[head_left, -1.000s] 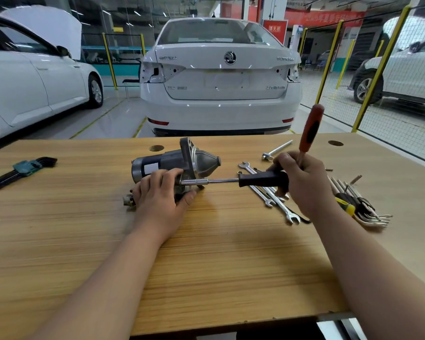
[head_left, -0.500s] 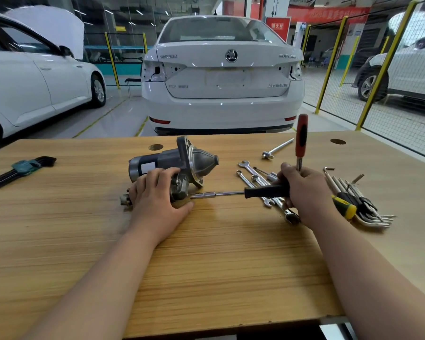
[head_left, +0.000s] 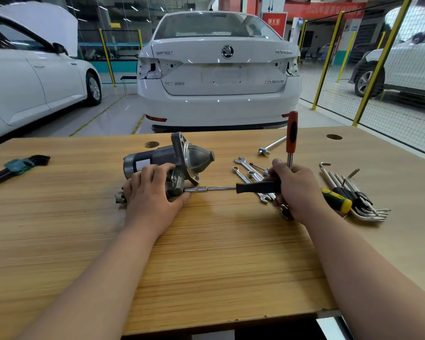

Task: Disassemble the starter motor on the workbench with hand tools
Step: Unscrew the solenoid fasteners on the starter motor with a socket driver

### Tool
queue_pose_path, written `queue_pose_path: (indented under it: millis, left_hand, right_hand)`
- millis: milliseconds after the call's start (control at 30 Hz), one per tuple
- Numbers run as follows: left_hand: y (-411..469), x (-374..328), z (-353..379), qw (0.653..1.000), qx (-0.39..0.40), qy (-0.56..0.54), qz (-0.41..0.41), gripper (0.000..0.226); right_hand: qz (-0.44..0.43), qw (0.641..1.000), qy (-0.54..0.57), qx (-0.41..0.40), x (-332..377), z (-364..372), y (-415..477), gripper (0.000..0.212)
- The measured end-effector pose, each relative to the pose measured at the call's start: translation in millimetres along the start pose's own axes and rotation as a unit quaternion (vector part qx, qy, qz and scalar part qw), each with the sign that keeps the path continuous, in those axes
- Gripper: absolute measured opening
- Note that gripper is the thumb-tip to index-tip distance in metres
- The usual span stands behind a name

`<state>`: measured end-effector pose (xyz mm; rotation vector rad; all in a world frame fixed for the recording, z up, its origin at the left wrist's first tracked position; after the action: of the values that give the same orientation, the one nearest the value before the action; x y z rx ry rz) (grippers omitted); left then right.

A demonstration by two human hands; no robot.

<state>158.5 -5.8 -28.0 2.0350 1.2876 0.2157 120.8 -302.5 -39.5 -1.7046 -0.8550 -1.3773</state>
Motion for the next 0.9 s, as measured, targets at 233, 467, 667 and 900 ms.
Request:
queue_pose_path:
  millis: [233,467,667,900]
  left_hand:
    - [-1,-1,0,1.000,0.000,0.012,0.007,0.070]
    - [0,0,-1,1.000,-0.007,0.012,0.012,0.070]
    - [0,-1,-1,1.000,-0.001,0.010,0.007,0.068]
    - [0,-1,-1,1.000,0.001,0.015,0.003,0.067]
  right_hand:
    - [0.172,0.980,0.036,0.096,-8,14,14,0.025]
    - [0.171,0.980,0.038,0.091,-8,16,14,0.026]
    - [-0.028,0.996,-0.019,0.081,12,11,5,0.019]
    - [-0.128,0.976,-0.067,0.161,19,9,-4,0.062]
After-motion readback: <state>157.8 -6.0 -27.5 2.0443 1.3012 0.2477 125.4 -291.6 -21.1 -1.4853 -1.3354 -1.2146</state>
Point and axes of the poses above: each hand's wrist, its own y-axis towards the middle knuckle, its own z-axis out of the palm, x = y × z, the point moved 8 cm from there along y, towards the middle knuckle, and after that the axes turned 10 degrees about z, right-handed, at the moved point
